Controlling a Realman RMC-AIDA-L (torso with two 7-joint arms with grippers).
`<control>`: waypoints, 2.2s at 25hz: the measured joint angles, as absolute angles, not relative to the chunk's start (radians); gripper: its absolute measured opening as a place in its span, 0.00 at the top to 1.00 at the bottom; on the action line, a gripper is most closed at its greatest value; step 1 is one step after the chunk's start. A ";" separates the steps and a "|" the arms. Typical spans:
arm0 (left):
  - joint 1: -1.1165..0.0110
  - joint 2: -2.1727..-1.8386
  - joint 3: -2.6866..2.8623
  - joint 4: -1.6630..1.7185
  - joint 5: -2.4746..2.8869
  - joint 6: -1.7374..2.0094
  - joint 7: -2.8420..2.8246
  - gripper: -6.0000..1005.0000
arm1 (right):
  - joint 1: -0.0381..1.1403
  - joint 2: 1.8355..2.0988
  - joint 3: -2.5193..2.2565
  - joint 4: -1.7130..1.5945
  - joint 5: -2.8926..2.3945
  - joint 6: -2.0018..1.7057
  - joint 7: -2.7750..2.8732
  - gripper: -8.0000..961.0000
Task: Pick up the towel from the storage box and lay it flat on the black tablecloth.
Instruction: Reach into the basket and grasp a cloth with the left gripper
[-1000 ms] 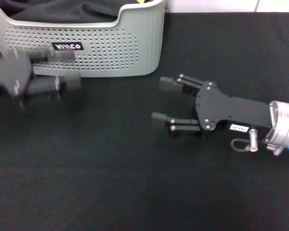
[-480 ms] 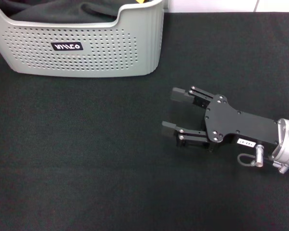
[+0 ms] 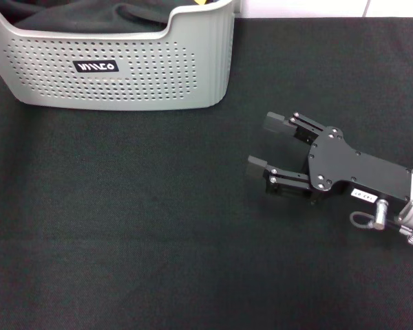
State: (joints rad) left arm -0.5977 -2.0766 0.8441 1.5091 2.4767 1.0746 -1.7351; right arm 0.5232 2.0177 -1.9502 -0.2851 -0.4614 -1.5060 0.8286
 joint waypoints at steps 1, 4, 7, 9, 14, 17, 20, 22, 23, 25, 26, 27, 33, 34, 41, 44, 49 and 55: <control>-0.598 -2.077 0.844 1.509 2.477 1.075 -1.735 0.37 | 0.525 2.019 -1.947 -0.284 -0.462 -1.498 0.826 0.10; -0.522 -2.096 1.027 1.587 2.673 0.947 -1.807 0.37 | 0.533 2.020 -1.946 -0.286 -0.464 -1.475 0.821 0.10; -0.485 -2.096 1.142 1.585 2.785 0.835 -1.854 0.37 | 0.540 2.020 -1.946 -0.285 -0.465 -1.466 0.821 0.10; -0.471 -2.097 1.184 1.574 2.817 0.786 -1.860 0.37 | 0.543 2.021 -1.947 -0.284 -0.465 -1.461 0.820 0.10; -0.482 -2.097 1.211 1.535 2.826 0.711 -1.881 0.37 | 0.534 2.022 -1.946 -0.283 -0.465 -1.459 0.819 0.10; -0.505 -2.095 1.211 1.503 2.830 0.696 -1.878 0.37 | 0.525 2.022 -1.946 -0.282 -0.465 -1.459 0.819 0.10; -0.528 -2.094 1.209 1.458 2.832 0.671 -1.873 0.37 | 0.514 2.022 -1.947 -0.282 -0.462 -1.459 0.819 0.10; -0.543 -2.093 1.204 1.423 2.834 0.656 -1.861 0.37 | 0.512 2.022 -1.947 -0.282 -0.463 -1.460 0.819 0.09; -0.546 -2.092 1.201 1.416 2.834 0.654 -1.859 0.37 | 0.510 2.022 -1.947 -0.282 -0.463 -1.461 0.819 0.09; -0.556 -2.091 1.191 1.394 2.836 0.644 -1.853 0.37 | 0.507 2.022 -1.946 -0.280 -0.464 -1.464 0.819 0.09; -0.558 -2.090 1.186 1.389 2.836 0.641 -1.847 0.37 | 0.506 2.022 -1.946 -0.278 -0.464 -1.464 0.819 0.10; -0.558 -2.090 1.182 1.386 2.836 0.638 -1.842 0.37 | 0.504 2.023 -1.946 -0.277 -0.465 -1.465 0.819 0.10; -0.541 -2.091 1.177 1.392 2.837 0.635 -1.831 0.37 | 0.493 2.025 -1.946 -0.274 -0.465 -1.469 0.819 0.10; -0.538 -2.091 1.177 1.392 2.837 0.634 -1.829 0.37 | 0.493 2.025 -1.945 -0.274 -0.465 -1.469 0.819 0.10; -0.535 -2.093 1.178 1.384 2.838 0.619 -1.816 0.41 | 0.493 2.025 -1.945 -0.275 -0.465 -1.470 0.819 0.10; -0.536 -2.093 1.178 1.373 2.838 0.596 -1.815 0.43 | 0.491 2.026 -1.947 -0.275 -0.465 -1.470 0.819 0.10; -0.544 -2.092 1.184 1.345 2.838 0.584 -1.813 0.47 | 0.483 2.026 -1.946 -0.275 -0.464 -1.470 0.819 0.10; -0.557 -2.095 1.187 1.313 2.838 0.582 -1.809 0.55 | 0.480 2.026 -1.950 -0.275 -0.464 -1.468 0.819 0.10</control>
State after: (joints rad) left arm -0.5573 -2.0951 1.1874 1.3131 2.8379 0.5815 -1.8092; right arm 0.4801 2.0263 -1.9495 -0.2746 -0.4644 -1.4679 0.8192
